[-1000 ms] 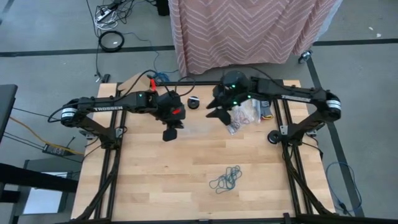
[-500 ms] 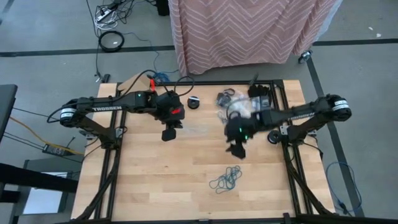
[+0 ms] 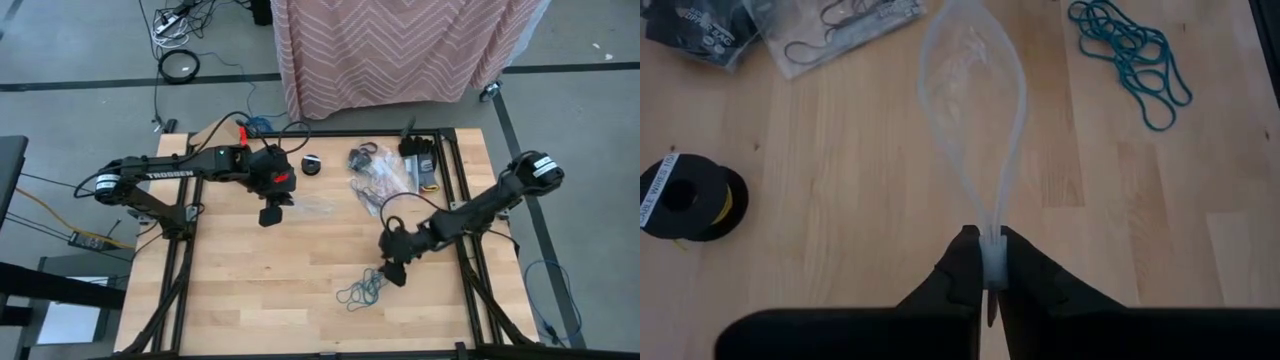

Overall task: Sort rubber bands
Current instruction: Adjust the blue rubber bands

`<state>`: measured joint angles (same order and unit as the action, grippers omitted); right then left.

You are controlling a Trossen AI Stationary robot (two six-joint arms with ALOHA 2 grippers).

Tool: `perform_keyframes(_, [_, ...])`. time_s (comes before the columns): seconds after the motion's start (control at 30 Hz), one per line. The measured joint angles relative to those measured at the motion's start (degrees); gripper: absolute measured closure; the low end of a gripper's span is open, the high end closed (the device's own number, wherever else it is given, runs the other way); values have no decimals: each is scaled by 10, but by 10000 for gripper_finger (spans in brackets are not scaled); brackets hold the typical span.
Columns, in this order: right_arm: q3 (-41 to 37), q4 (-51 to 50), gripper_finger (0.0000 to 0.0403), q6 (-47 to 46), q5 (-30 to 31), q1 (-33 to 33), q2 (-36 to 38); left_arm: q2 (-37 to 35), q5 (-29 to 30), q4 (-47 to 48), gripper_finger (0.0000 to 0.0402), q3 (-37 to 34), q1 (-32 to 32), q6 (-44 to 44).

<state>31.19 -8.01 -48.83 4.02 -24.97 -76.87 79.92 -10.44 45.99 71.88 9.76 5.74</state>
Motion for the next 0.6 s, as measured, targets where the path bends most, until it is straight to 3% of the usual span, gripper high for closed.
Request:
perform_keyframes(0.17, [31, 32, 176, 42, 96, -62, -56, 0, 0, -4, 378, 0, 0, 1])
perform_keyframes(0.3, [64, 100, 176, 100, 77, -79, -158, 0, 3, -4, 378, 0, 0, 2])
perform_keyframes(0.47, [117, 67, 178, 49, 87, -92, -230, 0, 7, -4, 378, 0, 0, -3])
perform_keyframes(0.53, [126, 33, 196, 30, 112, -102, -224, 0, 8, -3, 378, 0, 0, -4])
perform_keyframes(0.6, [137, -39, 244, -7, 109, -103, -216, 0, 8, -3, 378, 0, 0, -3])
